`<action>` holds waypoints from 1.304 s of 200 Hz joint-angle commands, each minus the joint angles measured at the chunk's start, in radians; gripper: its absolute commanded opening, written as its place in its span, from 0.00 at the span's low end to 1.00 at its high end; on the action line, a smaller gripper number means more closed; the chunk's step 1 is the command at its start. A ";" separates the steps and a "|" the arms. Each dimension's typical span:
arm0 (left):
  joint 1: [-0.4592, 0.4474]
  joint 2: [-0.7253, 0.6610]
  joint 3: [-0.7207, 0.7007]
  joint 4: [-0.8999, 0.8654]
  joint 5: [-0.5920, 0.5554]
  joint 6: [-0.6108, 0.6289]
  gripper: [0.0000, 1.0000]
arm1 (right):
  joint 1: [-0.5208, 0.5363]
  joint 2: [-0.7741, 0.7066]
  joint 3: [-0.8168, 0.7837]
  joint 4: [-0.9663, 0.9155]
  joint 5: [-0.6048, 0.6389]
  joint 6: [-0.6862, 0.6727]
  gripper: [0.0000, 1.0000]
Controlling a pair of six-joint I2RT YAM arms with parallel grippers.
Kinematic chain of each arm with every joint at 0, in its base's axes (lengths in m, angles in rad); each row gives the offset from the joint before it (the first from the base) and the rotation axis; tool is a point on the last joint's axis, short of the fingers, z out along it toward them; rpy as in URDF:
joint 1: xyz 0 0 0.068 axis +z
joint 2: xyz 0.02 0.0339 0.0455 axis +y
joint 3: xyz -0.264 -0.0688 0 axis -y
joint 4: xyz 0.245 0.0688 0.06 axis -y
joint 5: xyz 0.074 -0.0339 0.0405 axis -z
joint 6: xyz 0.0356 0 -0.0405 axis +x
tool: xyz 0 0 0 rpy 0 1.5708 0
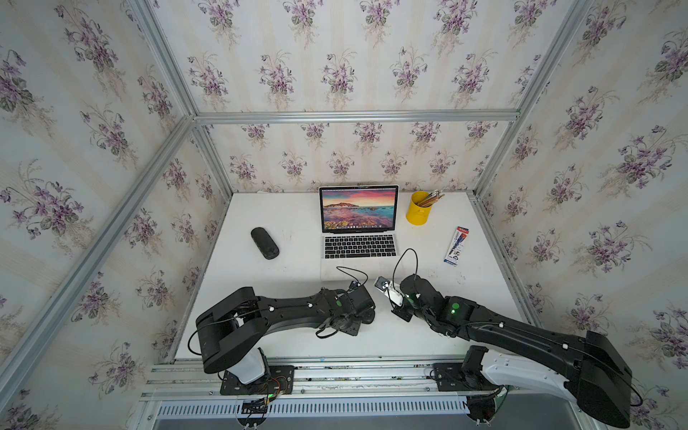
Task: Remove the wireless mouse receiver from the laptop
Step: Adjust the mouse at the center of the board, then place the USB plug on the mouse.
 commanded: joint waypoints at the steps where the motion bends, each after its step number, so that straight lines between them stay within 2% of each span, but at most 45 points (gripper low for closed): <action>1: -0.003 -0.010 0.012 -0.058 0.019 -0.011 0.44 | 0.001 0.036 0.033 -0.050 -0.051 -0.023 0.00; 61: -0.047 -0.166 0.050 -0.238 -0.051 -0.012 0.51 | 0.001 0.141 0.125 -0.152 -0.141 -0.019 0.00; 82: -0.040 -0.272 0.057 -0.329 -0.147 -0.012 0.54 | 0.001 0.150 0.147 -0.178 -0.198 0.016 0.00; 104: 0.000 -0.305 0.074 -0.399 -0.257 -0.006 0.54 | 0.002 0.174 0.178 -0.210 -0.246 0.050 0.00; 112: 0.024 -0.307 0.081 -0.407 -0.279 0.004 0.59 | 0.002 0.192 0.198 -0.233 -0.260 0.058 0.00; 135: 0.101 -0.301 0.094 -0.375 -0.309 0.054 0.62 | 0.007 0.267 0.281 -0.312 -0.264 0.079 0.00; 174: 0.220 -0.272 0.091 -0.248 -0.285 0.122 0.64 | 0.043 0.419 0.433 -0.442 -0.252 0.132 0.00; 221: 0.285 -0.207 0.089 -0.156 -0.268 0.142 0.64 | 0.118 0.590 0.546 -0.603 -0.137 0.247 0.00; 261: 0.303 -0.144 0.087 -0.120 -0.255 0.150 0.64 | 0.142 0.590 0.533 -0.619 -0.127 0.293 0.00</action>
